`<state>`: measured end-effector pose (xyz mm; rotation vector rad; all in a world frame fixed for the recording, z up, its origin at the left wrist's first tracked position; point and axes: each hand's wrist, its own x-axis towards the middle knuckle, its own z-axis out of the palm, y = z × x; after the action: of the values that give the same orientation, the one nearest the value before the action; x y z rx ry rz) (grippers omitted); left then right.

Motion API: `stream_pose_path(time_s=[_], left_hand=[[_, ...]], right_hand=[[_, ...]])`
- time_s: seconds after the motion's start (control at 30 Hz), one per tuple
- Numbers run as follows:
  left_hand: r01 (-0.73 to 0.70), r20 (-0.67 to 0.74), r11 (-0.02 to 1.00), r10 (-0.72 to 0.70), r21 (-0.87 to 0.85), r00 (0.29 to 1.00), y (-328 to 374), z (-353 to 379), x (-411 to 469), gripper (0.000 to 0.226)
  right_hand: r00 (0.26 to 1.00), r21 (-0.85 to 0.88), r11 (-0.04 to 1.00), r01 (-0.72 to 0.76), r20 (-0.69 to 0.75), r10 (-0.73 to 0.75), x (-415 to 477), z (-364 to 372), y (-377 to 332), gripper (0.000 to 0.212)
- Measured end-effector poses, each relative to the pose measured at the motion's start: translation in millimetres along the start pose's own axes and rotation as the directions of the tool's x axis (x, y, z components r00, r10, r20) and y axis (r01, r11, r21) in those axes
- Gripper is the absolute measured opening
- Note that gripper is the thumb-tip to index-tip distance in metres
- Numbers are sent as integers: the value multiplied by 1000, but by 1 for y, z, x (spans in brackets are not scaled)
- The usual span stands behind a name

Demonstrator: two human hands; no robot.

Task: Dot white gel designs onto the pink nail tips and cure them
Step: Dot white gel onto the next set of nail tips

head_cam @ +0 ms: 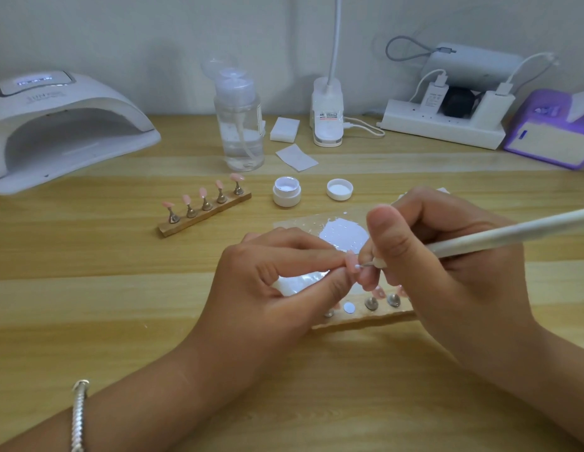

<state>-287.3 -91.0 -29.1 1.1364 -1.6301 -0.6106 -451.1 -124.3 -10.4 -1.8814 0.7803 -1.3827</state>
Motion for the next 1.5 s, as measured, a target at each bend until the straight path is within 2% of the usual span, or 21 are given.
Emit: stream_pose_path(time_s=[0.23, 0.4, 0.53, 0.67, 0.73, 0.83, 1.03, 1.23, 1.5], left_hand=[[25, -16, 1000, -25, -13, 1000, 0, 0, 0, 8], [31, -19, 999, -32, -19, 999, -1, 0, 0, 11], [53, -19, 998, -54, -17, 998, -2, 0, 0, 15], [52, -5, 999, -52, 2, 999, -4, -1, 1, 21], [56, -9, 998, -56, 1, 998, -5, -1, 1, 20], [98, -14, 994, -99, -58, 995, -6, -1, 0, 15], [161, -12, 976, -164, -146, 986, -6, -1, 0, 10], [199, -54, 970, -208, -143, 977, 1, -1, 2, 14], [214, -71, 974, -219, -69, 973, -2, -2, 2, 7]], right_hand=[[996, 133, 991, 17, -90, -5, 9, -9, -1, 37], [987, 68, 998, -7, -158, 18, 19, -19, 4, 38], [993, -13, 999, -50, -103, 49, 27, -29, 16, 31], [981, -120, 974, -194, -51, 189, 28, -38, 35, 54], [975, -160, 962, -223, -22, 223, 29, -42, 44, 52], [979, -181, 964, -197, 15, 203, 28, -43, 52, 43], [980, -229, 958, -170, 68, 190, 26, -42, 58, 40], [980, -256, 953, -164, 64, 186, 26, -43, 60, 39], [982, -257, 953, -164, 54, 183, 26, -42, 59, 39]])
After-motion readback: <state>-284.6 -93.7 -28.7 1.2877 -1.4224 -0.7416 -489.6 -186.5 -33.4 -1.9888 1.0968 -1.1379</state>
